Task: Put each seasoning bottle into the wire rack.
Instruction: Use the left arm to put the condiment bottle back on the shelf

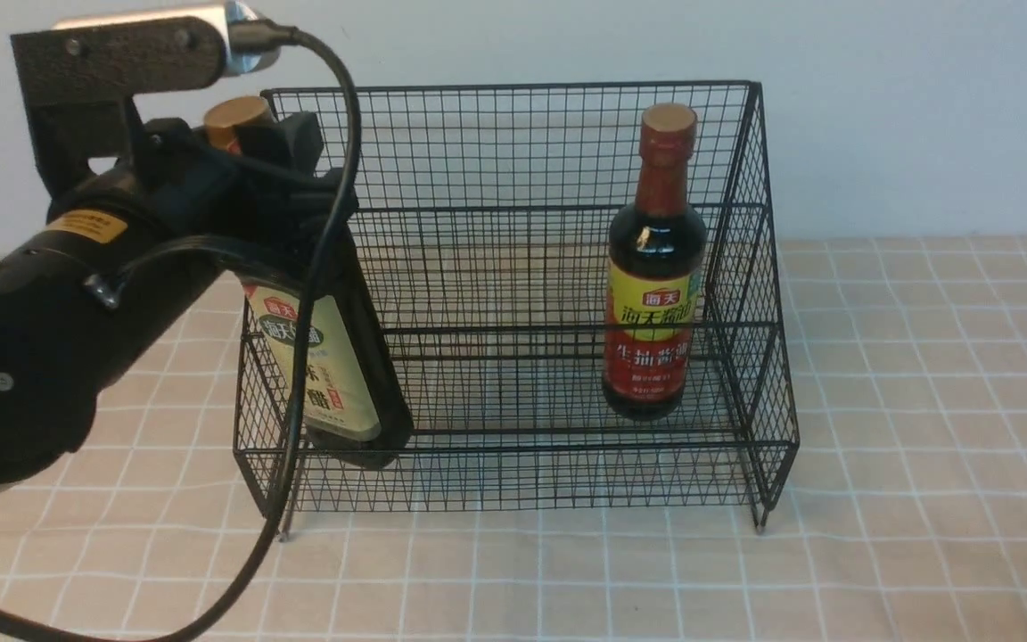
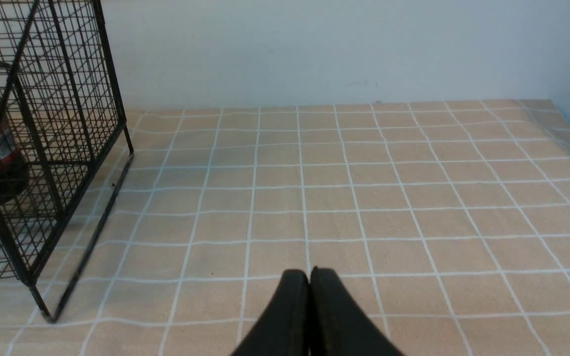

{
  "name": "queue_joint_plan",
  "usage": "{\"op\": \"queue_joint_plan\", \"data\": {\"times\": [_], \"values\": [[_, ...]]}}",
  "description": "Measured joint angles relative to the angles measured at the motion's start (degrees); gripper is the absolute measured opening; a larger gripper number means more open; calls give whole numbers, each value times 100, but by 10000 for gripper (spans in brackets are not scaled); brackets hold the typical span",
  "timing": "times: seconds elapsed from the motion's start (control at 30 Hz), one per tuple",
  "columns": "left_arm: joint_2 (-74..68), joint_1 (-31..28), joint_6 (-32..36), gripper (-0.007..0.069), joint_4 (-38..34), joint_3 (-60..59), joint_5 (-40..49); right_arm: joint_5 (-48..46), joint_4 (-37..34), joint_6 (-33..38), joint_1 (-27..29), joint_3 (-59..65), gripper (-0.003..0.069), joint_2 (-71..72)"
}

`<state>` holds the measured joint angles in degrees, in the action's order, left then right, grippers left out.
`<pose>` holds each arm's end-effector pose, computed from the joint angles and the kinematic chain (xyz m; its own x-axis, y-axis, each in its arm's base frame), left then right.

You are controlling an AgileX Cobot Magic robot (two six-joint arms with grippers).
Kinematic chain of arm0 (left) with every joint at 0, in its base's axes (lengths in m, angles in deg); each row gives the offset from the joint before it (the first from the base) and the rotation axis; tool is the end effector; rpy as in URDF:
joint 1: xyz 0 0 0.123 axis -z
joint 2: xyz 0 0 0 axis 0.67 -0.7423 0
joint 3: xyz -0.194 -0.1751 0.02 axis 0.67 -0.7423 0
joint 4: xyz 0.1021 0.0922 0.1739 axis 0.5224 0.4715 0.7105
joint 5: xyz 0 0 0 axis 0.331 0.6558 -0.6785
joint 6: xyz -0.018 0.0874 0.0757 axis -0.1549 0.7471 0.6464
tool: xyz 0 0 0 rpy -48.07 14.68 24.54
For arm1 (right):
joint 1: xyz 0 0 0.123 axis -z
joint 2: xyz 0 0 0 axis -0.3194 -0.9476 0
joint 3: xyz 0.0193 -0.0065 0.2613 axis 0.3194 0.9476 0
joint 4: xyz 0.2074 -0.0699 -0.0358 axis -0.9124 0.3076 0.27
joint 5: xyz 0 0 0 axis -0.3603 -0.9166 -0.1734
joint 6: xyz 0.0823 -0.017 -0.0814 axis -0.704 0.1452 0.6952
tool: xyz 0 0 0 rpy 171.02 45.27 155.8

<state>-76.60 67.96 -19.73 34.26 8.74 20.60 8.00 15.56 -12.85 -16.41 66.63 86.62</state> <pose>0.2688 -0.0983 0.3098 -0.1178 -0.1534 -0.9811 0.1817 0.9680 -0.1732 0.0701 -0.0065 0.1665 -0.2814 0.0605 -0.9577 0.0838 0.9957 0.0383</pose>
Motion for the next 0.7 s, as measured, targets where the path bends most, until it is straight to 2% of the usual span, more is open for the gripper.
{"op": "queue_joint_plan", "data": {"times": [0.3, 0.7], "values": [[-316, 9, 662, 301, 4, 45, 183, 5, 0, 0, 0, 0, -13, 0], [-409, 9, 741, 307, 67, 45, 539, 5, 0, 0, 0, 0, -14, 1]]}}
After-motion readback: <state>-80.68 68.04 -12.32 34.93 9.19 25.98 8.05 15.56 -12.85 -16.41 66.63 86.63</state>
